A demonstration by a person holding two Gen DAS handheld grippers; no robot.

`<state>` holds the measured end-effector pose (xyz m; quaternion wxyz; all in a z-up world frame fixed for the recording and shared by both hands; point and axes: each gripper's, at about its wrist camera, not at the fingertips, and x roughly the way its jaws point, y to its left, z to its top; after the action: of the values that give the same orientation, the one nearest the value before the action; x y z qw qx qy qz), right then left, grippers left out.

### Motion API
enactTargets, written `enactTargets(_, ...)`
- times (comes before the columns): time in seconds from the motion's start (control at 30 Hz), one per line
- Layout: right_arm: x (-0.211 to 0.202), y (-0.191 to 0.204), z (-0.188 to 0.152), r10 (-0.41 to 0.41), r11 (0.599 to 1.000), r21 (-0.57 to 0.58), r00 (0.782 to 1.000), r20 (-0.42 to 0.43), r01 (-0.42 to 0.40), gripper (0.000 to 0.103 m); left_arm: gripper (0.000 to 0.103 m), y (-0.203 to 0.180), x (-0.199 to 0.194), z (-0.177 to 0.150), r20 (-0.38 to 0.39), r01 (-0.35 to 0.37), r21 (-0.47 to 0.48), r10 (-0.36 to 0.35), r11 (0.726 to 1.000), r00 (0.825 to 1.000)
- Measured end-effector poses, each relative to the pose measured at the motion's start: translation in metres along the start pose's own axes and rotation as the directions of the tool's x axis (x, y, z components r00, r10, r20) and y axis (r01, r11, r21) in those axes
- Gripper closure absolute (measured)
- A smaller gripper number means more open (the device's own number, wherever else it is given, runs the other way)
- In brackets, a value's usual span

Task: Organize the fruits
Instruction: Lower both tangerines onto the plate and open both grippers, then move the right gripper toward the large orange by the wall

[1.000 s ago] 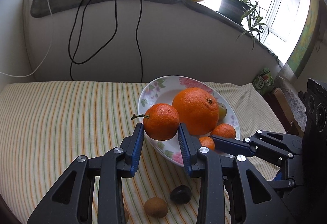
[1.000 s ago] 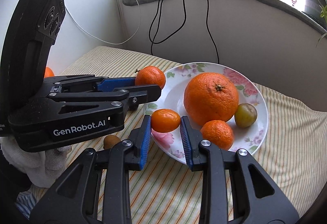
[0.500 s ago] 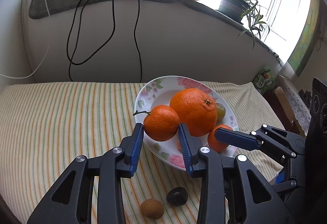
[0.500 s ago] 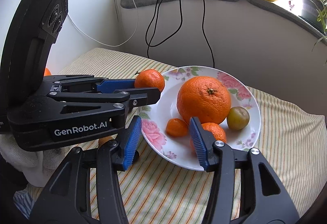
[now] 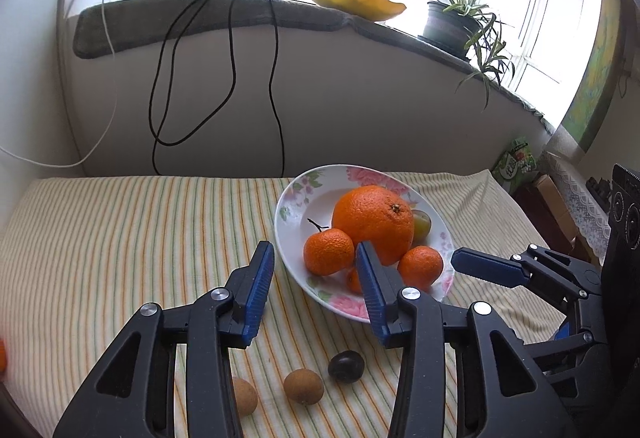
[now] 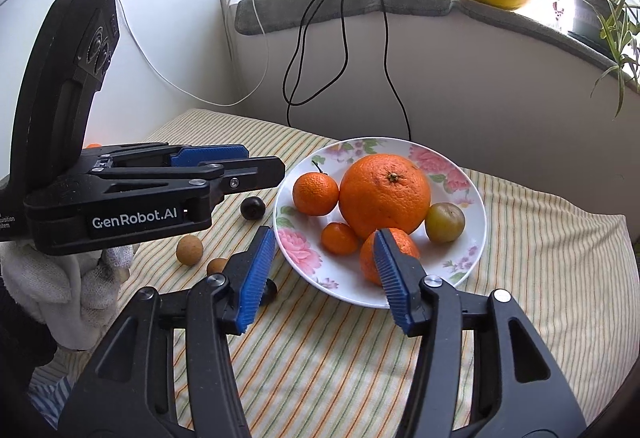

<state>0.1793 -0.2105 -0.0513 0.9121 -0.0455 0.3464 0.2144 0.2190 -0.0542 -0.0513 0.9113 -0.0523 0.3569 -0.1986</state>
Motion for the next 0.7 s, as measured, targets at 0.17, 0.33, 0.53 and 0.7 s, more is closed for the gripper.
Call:
enactTargets(0.17, -0.019, -0.005, -0.002, -0.008, 1.000, 0.016, 1.000, 0.030, 0.007, 0.040, 0.062, -0.001, -0.013, -0.004, 0.013, -0.014, 0.002, 0.014, 1.000, 1.000)
enactTargets(0.33, -0.038, -0.012, -0.003, -0.014, 0.999, 0.037, 0.998, 0.062, 0.011, 0.029, 0.061, -0.001, -0.030, -0.011, 0.035, -0.029, 0.007, 0.029, 1.000, 0.999)
enactTargets(0.53, -0.050, -0.014, -0.006, -0.010, 0.998, 0.055, 0.998, 0.066, 0.006, 0.016, 0.041, -0.001, -0.050, -0.023, 0.059, -0.068, 0.011, 0.067, 0.998, 0.996)
enactTargets(0.7, -0.056, -0.011, -0.009, -0.003, 0.998, 0.059, 0.998, 0.063, -0.001, 0.016, 0.036, 0.002, -0.067, -0.035, 0.076, -0.097, -0.001, 0.096, 0.995, 0.992)
